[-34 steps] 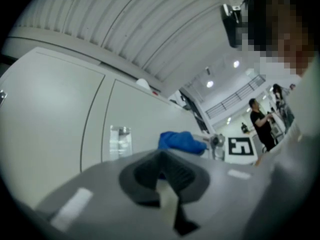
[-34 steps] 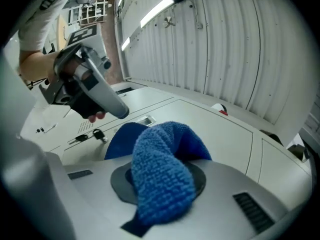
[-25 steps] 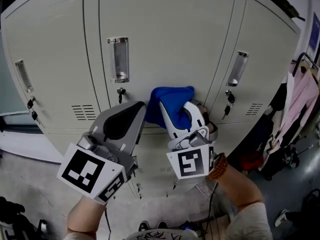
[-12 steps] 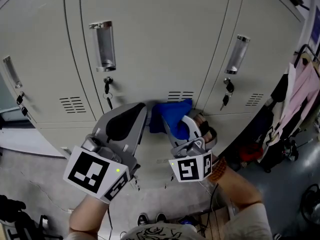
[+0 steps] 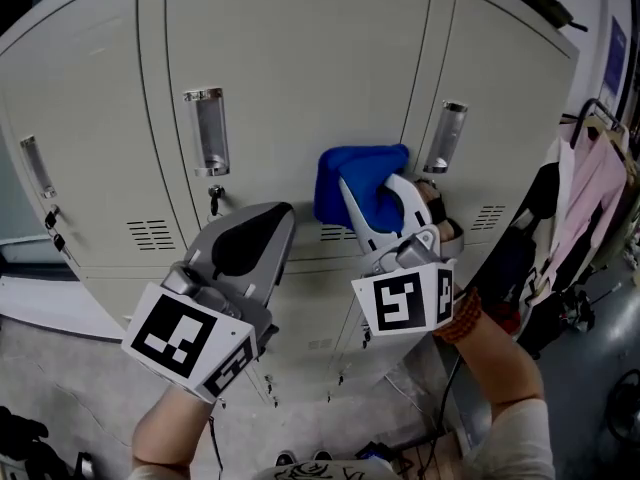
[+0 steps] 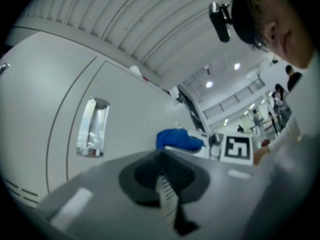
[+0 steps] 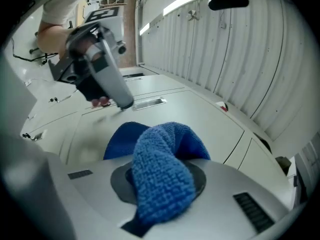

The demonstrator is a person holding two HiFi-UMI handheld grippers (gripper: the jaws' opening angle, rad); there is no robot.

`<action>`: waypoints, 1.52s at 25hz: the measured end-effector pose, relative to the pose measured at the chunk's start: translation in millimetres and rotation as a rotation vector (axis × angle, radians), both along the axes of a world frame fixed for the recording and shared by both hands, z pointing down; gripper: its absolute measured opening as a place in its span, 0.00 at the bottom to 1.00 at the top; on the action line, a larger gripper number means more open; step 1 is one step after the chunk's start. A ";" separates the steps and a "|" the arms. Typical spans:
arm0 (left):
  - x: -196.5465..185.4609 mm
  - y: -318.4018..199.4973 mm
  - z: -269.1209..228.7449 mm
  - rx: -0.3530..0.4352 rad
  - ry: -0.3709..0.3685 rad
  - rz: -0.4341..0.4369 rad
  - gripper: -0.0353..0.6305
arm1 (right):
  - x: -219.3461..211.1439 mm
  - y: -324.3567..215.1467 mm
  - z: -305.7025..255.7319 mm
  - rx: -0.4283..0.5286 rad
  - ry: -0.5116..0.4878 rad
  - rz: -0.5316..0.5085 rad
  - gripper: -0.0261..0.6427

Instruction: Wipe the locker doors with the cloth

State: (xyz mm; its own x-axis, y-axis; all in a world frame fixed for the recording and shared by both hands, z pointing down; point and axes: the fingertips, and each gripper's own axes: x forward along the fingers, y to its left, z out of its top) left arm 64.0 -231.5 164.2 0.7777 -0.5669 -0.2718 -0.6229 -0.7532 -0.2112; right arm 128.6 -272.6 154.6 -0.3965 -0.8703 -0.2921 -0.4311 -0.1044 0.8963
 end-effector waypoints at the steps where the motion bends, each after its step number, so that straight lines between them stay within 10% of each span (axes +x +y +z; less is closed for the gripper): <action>1: 0.7 2.0 -5.8 0.013 -0.005 0.001 0.06 | -0.1 0.6 -17.4 0.014 -0.007 -0.003 0.07; 18: -41.9 3.0 -65.0 0.085 0.030 -0.061 0.06 | 1.7 5.4 -216.3 0.053 -0.241 -0.130 0.07; 38: -77.7 -14.3 -4.8 -0.026 0.002 -0.117 0.06 | -81.1 6.9 -51.6 -0.003 -0.233 -0.223 0.07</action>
